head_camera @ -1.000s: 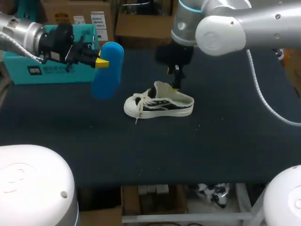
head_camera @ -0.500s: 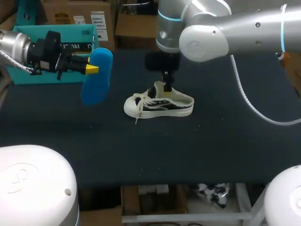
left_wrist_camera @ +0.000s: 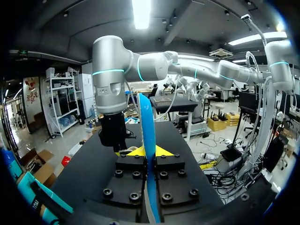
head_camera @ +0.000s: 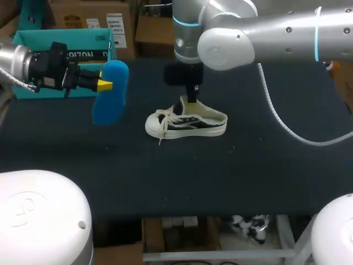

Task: Open the shoe tongue, take the insole out of the shoe, put the insole back into the shoe, and pack the shoe into the shoebox

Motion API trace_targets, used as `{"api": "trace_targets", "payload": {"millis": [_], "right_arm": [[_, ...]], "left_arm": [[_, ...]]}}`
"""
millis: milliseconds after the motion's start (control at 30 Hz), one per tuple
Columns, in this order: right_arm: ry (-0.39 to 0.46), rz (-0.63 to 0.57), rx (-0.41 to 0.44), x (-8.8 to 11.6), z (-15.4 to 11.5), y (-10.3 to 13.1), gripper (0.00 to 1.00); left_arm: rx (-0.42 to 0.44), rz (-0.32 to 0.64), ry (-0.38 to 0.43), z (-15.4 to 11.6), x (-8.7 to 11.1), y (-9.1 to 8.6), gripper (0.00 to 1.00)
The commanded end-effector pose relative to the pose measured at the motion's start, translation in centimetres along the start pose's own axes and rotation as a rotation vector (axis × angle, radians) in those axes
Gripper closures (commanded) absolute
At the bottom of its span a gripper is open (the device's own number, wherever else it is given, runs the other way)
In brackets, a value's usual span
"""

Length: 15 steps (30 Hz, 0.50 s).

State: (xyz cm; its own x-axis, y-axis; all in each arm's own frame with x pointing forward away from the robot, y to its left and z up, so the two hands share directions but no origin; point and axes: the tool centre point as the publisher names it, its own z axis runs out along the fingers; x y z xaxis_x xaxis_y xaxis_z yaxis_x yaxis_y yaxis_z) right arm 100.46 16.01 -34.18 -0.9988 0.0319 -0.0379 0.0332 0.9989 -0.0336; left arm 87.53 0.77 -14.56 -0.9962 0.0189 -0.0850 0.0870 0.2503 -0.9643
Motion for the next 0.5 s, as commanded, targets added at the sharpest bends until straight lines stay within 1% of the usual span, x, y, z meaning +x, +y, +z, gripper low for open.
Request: {"api": "trace_targets", "payload": {"millis": [33,167,267,367,433,500], "right_arm": [[-0.010,0.020,0.034,0.5,-0.6,0.4,1.00],[-0.019,0.073,0.031,1.2,-1.5,0.1,1.00],[-0.020,0.134,0.035,2.0,-2.2,-0.2,1.00],[-0.016,0.213,0.025,2.9,-2.8,-0.5,1.00],[-0.010,0.283,0.014,3.6,-3.1,-0.6,1.00],[-0.001,0.346,0.001,4.3,-3.5,-0.8,1.00]], "left_arm": [[0.009,0.003,0.015,-0.1,-0.4,0.1,1.00],[0.012,0.014,0.038,0.2,-0.9,-0.4,1.00],[0.020,0.027,0.066,0.7,-1.4,-1.0,1.00],[0.028,0.044,0.102,1.4,-2.1,-1.6,1.00],[0.033,0.058,0.131,2.1,-3.2,-2.4,1.00],[0.040,0.075,0.167,2.7,-3.7,-2.9,1.00]]}}
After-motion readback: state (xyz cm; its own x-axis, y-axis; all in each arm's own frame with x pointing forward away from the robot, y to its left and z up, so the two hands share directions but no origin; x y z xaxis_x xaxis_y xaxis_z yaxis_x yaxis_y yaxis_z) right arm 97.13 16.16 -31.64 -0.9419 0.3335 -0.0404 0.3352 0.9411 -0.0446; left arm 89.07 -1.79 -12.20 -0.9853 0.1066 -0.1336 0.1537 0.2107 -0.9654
